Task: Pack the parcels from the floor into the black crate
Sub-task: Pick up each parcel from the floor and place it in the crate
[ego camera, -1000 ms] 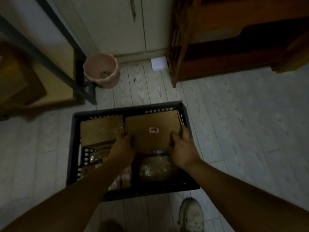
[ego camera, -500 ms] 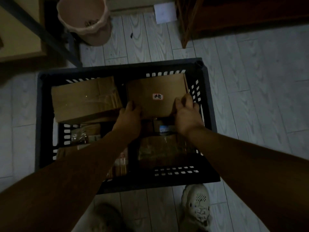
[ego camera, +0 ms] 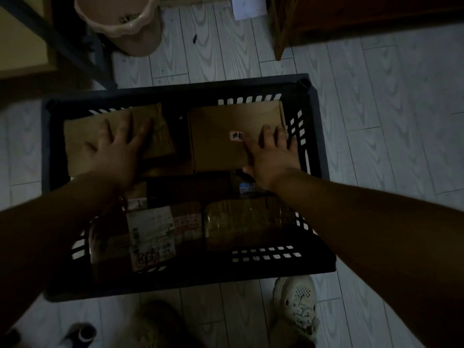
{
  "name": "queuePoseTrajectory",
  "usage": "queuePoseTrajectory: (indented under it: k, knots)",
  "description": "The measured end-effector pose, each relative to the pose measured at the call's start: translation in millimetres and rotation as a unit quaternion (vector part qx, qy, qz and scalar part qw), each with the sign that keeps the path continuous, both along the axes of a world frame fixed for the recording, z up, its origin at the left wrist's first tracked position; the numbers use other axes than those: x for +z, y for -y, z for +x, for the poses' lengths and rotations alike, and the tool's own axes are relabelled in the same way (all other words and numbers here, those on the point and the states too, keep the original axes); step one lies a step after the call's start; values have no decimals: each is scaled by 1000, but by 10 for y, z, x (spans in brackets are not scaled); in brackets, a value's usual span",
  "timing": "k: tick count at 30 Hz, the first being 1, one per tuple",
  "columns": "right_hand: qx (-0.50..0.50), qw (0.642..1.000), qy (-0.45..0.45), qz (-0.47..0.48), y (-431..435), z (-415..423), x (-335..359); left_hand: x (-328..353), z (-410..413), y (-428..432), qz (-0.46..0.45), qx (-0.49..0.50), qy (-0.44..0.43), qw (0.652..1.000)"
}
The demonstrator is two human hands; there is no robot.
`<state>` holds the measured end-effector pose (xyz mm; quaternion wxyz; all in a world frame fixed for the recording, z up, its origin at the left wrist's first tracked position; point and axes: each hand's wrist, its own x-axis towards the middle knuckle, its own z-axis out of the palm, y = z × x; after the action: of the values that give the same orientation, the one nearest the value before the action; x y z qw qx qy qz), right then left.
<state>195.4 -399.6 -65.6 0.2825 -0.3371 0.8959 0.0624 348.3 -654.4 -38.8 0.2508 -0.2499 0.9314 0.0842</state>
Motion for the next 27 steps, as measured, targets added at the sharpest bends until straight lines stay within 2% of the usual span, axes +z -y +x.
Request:
queuePoseTrajectory:
  k: [3, 5, 7, 9, 10, 12, 15, 17, 19, 24, 27]
  knots:
    - [-3, 1000, -11, 6, -10, 44, -54, -1, 20, 122, 13, -31, 12, 999]
    - [3, 999, -30, -17, -8, 82, -26, 22, 69, 70, -9, -38, -11, 999]
    - [47, 994, -53, -88, -13, 182, 63, 78, 176, -95, -37, -86, -87, 992]
    - [106, 982, -32, -154, -29, 365, 127, 93, 357, -324, -9, -157, -166, 974]
    - [134, 980, -5, -150, -48, 487, 135, 76, 465, -429, 15, -175, -149, 973]
    - [145, 984, 63, -78, -130, 729, 72, 35, 635, -581, 45, -151, -42, 987]
    - [76, 985, 149, 42, -265, 899, -100, -95, 696, -544, 37, -125, 62, 990]
    - [39, 980, 184, 59, -281, 904, -160, -125, 734, -478, 52, -132, 96, 985]
    - [43, 981, 179, 62, -278, 876, -165, -87, 834, -393, 76, -103, 83, 988]
    - [47, 986, 148, 61, -314, 933, -87, -54, 1081, -381, 14, -76, 9, 997]
    - [28, 987, 152, 47, -242, 1049, -66, -83, 1216, -439, 15, -102, -16, 995]
